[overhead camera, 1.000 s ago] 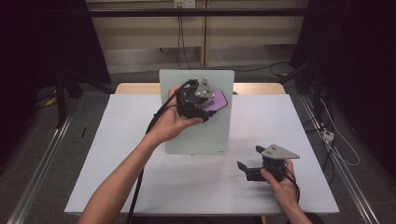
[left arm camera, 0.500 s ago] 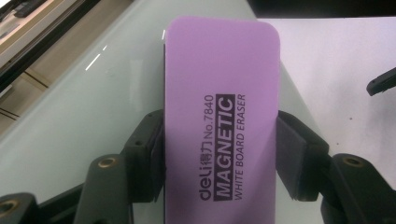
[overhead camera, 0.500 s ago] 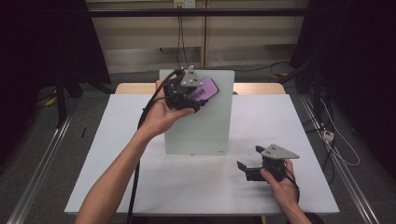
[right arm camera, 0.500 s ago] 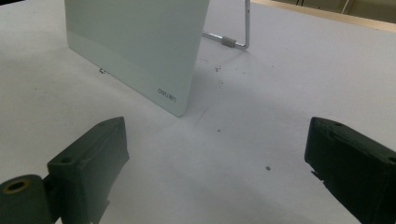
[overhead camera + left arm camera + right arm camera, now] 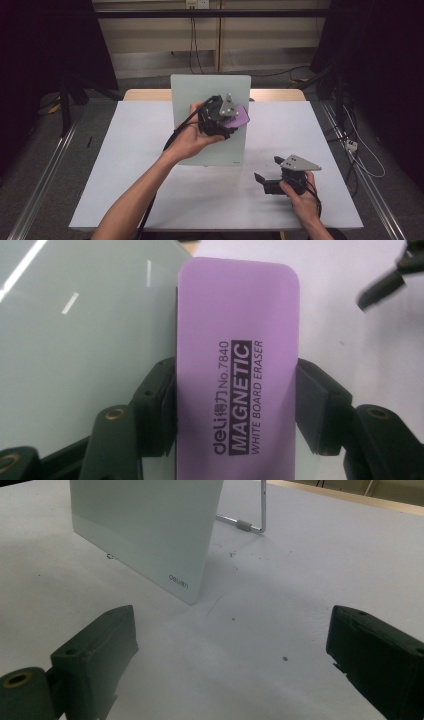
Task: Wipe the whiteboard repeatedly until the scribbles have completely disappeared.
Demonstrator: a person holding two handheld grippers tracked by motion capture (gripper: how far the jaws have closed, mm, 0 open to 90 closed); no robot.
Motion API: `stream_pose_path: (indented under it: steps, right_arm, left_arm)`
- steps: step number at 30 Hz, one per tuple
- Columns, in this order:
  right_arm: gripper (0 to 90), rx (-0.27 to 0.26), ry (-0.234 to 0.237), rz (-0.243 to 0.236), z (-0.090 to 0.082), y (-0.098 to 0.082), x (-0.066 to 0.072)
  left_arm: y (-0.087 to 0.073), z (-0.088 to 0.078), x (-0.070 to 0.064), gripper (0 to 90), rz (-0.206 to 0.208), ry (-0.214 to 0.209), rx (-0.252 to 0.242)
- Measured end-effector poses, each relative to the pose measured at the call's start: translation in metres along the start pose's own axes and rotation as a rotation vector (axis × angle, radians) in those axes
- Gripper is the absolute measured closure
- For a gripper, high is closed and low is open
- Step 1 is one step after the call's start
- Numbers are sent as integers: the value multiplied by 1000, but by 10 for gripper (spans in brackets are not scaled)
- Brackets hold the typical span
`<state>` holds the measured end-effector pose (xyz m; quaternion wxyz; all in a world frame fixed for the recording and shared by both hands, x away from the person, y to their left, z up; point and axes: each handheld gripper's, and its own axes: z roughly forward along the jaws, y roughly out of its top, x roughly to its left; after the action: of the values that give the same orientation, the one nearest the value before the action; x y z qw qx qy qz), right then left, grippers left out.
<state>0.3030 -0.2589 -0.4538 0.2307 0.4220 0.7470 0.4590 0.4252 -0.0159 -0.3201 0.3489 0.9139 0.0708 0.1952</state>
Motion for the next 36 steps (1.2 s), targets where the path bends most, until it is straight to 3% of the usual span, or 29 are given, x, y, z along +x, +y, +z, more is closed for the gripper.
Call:
stream_pose_path:
  steps: [4, 14, 25, 31, 35, 36]
  right_arm:
    - [59, 0, 1, -3, 0, 0, 0]
    - [58, 1, 0, -1, 1, 1, 1]
    - [60, 7, -2, 8, 6, 2, 0]
    - [59, 8, 2, 2, 6, 2, 2]
    - [59, 5, 4, -3, 4, 2, 2]
    - [59, 5, 5, -5, 4, 2, 2]
  left_arm:
    - [-11, 7, -9, 408, 14, -18, 20]
    - [-43, 11, -19, 408, -15, -61, 51]
    - [-58, 4, -25, 409, -32, -103, 49]
    - [-68, -5, -24, 409, -83, -119, 25]
    - [-75, -12, -21, 409, -108, -123, 35]
    - [-77, -12, -20, 408, -120, -125, 13]
